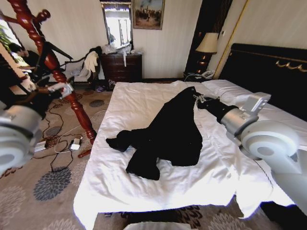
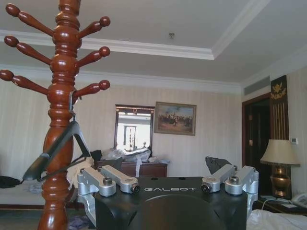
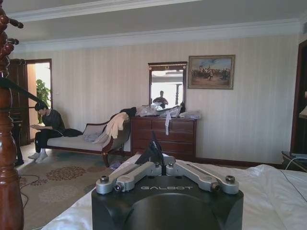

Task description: Pick up the clothes from the bed and hang them on the clothes hanger.

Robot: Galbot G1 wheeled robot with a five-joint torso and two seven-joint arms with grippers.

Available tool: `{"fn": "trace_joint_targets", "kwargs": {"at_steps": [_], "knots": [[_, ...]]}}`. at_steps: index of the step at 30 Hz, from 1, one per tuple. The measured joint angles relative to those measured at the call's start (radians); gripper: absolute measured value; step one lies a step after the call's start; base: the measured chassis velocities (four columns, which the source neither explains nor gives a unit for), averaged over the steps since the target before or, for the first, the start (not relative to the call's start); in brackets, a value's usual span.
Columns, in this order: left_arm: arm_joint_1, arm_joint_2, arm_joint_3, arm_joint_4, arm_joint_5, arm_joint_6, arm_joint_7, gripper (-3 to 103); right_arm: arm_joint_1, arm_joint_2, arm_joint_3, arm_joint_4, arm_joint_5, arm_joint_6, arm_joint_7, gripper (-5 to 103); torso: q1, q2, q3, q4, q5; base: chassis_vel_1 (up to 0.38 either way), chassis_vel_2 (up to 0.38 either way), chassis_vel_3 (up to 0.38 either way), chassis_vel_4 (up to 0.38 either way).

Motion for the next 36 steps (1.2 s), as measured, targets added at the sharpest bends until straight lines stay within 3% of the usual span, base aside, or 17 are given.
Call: {"fn": "trace_joint_targets", "kwargs": {"at_steps": [3,11,14,27,30,36], "knots": [[-0.029,0.016,0.007,0.042,-0.037,0.009,0.0,96,0.0,0.002,0.0,-0.001,0.0,-0.001,0.0,0,0.0,0.0,0.0,0.0002,-0.0001,0.0,0.0,0.0,0.0],[-0.074,0.049,0.023,0.123,-0.063,0.035,0.003,100,0.003,0.013,-0.011,-0.009,-0.006,-0.002,-0.004,0,0.0,0.0,0.0,0.0002,-0.0002,0.0,0.0,0.0,0.0],[-0.114,0.074,0.033,0.166,-0.125,0.065,0.004,100,0.006,0.021,-0.021,-0.014,-0.014,-0.003,-0.01,0,0.0,0.0,0.0,0.0,0.0,0.0,0.0,0.0,0.0],[-0.214,0.126,0.068,0.294,-0.188,0.141,0.015,100,0.005,0.04,-0.04,-0.028,-0.034,-0.004,-0.028,0,0.0,0.0,0.0,0.0,-0.0002,0.0,0.0,0.0,0.0],[-0.258,0.137,0.096,0.322,-0.194,0.148,0.024,100,0.007,0.042,-0.048,-0.03,-0.039,-0.004,-0.033,0,0.0,0.0,0.0,0.0004,0.0,0.0,0.0,0.0,0.0],[-0.448,0.131,0.238,0.394,-0.193,0.159,0.035,100,0.01,0.044,-0.055,-0.031,-0.043,-0.004,-0.039,0,0.0,0.0,0.0,-0.0001,-0.0001,0.0,0.0,0.0,0.0]]}}
